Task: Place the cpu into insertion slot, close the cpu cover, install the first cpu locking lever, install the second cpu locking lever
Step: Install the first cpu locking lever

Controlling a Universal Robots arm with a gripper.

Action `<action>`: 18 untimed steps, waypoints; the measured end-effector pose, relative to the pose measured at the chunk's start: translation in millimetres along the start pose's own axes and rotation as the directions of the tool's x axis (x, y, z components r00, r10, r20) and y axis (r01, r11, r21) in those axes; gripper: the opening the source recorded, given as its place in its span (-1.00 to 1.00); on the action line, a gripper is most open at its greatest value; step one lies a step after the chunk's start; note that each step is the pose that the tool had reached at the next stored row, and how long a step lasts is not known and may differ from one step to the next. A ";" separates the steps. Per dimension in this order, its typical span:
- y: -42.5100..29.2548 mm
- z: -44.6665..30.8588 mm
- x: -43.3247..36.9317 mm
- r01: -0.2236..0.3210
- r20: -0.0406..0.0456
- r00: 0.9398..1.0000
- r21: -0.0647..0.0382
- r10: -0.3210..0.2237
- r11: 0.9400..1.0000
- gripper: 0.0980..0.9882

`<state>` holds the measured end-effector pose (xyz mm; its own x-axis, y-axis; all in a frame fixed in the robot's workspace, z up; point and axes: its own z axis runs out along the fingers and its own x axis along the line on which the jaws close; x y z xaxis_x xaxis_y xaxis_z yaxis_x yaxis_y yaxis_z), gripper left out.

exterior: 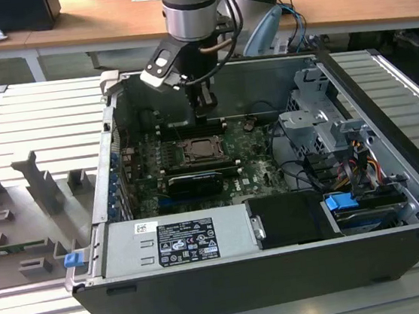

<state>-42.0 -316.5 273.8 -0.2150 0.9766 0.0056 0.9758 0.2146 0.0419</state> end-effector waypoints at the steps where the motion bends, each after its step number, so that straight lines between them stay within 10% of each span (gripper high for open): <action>1: -0.2 0.4 0.1 0.023 -0.001 1.000 0.000 -0.023 1.000 -0.98; 7: -0.7 1.0 0.4 0.114 -0.005 0.993 0.001 -0.114 0.993 -0.98; 18: -0.7 0.9 0.4 0.290 -0.013 0.957 0.001 -0.290 0.957 -0.98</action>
<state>-42.7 -316.3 272.8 -0.4896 0.8719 0.0059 0.8713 0.4890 0.0410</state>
